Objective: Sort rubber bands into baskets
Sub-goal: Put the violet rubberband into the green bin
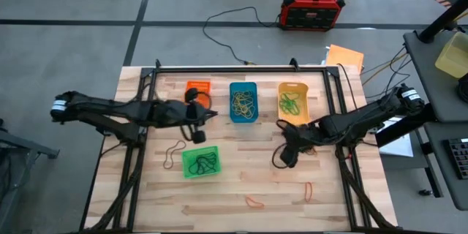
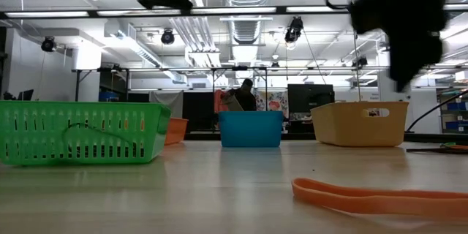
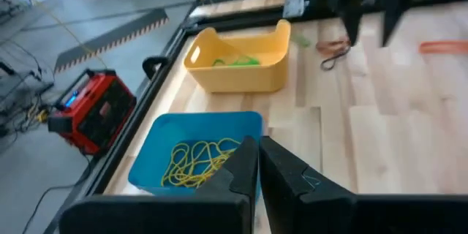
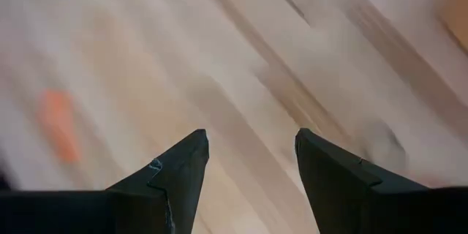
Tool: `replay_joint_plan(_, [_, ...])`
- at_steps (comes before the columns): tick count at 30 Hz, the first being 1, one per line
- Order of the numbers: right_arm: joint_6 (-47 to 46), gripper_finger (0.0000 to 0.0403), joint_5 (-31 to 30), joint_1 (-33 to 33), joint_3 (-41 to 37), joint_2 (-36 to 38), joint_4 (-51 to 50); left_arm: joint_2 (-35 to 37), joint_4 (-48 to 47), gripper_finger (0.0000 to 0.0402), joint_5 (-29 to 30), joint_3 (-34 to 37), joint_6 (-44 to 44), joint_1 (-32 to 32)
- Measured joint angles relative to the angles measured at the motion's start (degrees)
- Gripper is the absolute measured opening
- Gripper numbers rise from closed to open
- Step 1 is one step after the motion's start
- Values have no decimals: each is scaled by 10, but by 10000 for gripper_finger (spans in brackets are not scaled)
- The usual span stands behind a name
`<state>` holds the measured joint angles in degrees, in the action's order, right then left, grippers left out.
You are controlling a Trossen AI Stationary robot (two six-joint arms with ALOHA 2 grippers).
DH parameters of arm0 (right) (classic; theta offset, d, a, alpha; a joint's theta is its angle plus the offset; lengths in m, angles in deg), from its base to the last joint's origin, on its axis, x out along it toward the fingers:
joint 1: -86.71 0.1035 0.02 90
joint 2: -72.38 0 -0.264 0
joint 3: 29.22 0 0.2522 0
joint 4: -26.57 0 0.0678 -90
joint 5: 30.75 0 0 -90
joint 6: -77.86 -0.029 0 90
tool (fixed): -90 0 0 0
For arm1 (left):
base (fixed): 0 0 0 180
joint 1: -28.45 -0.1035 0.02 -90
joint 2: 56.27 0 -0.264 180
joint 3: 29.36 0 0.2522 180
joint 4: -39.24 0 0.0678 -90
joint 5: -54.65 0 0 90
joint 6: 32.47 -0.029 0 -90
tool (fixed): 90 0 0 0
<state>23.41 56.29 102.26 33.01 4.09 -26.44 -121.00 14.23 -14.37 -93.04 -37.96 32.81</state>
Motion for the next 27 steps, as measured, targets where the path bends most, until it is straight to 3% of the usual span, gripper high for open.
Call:
replay_joint_plan(4, [-127, 201, -5, 12, -1, 0, -145, 41, 3, 0, 1, 23, 12, 18])
replay_joint_plan(7, [-172, 201, -19, 15, -8, 0, -191, 54, 0, 0, 1, 29, 24, 20])
replay_joint_plan(14, [-102, 201, -51, 14, -24, -19, -155, 49, 1, 0, 2, 29, 30, 20])
replay_joint_plan(27, [-58, 201, -41, 14, -19, -140, -150, 38, 4, 0, 1, 29, 16, 20])
